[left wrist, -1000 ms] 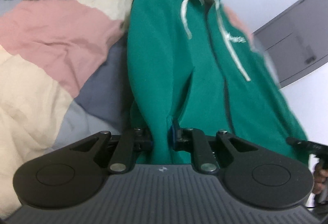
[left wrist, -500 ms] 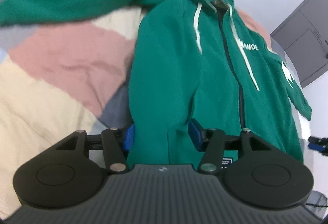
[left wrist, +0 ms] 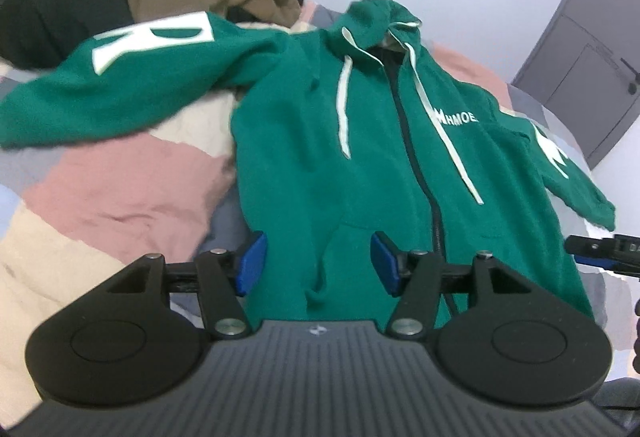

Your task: Fold large clothes

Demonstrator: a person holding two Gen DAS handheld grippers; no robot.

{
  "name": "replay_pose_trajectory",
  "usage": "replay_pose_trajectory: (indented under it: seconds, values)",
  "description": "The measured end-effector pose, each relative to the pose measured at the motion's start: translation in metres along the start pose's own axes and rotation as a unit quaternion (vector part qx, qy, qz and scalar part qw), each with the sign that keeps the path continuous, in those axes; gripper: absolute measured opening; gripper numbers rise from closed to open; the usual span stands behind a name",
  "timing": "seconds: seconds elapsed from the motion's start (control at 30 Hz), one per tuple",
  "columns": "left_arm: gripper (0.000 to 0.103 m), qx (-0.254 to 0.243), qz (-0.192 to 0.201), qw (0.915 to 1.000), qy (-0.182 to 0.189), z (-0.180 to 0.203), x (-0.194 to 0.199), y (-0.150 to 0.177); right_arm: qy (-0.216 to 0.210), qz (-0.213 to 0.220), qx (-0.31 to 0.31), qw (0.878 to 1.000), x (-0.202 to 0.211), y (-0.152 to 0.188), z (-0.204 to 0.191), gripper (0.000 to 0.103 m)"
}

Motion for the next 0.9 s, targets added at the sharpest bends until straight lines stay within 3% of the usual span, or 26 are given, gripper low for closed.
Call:
replay_pose_trajectory:
  seconds: [0.23, 0.4, 0.53, 0.7, 0.9]
  values:
    - [0.068, -0.004, 0.027, 0.9993, -0.025, -0.011, 0.034, -0.012, -0.021, -0.004, 0.018, 1.000, -0.026, -0.002, -0.024, 0.058]
    - [0.068, 0.004, 0.041, 0.9990, -0.018, -0.004, 0.029, -0.014, -0.014, 0.010, 0.034, 0.999, -0.042, -0.003, -0.030, 0.058]
    - [0.068, 0.002, 0.042, 0.9991, 0.004, 0.017, 0.002, -0.016, 0.010, 0.027, 0.047, 0.998, -0.057, 0.001, -0.025, 0.058]
    - [0.068, -0.031, 0.044, 0.9985, 0.012, 0.047, -0.042, -0.017, 0.022, 0.018, 0.038, 0.999, -0.078, 0.003, -0.013, 0.058]
    - [0.068, -0.057, 0.037, 0.9976, 0.014, 0.060, -0.098, -0.002, 0.058, 0.060, 0.084, 0.993, -0.087, -0.005, -0.010, 0.058]
Point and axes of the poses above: each gripper's, at about its wrist camera, not at the fingertips, and x roughly against the way its jaws point, z to its right, y to its underside, the point moved 4 cm from there along -x, roughly the way its jaws point, and after that the axes turned 3 degrees about y, right-handed, at the moved point
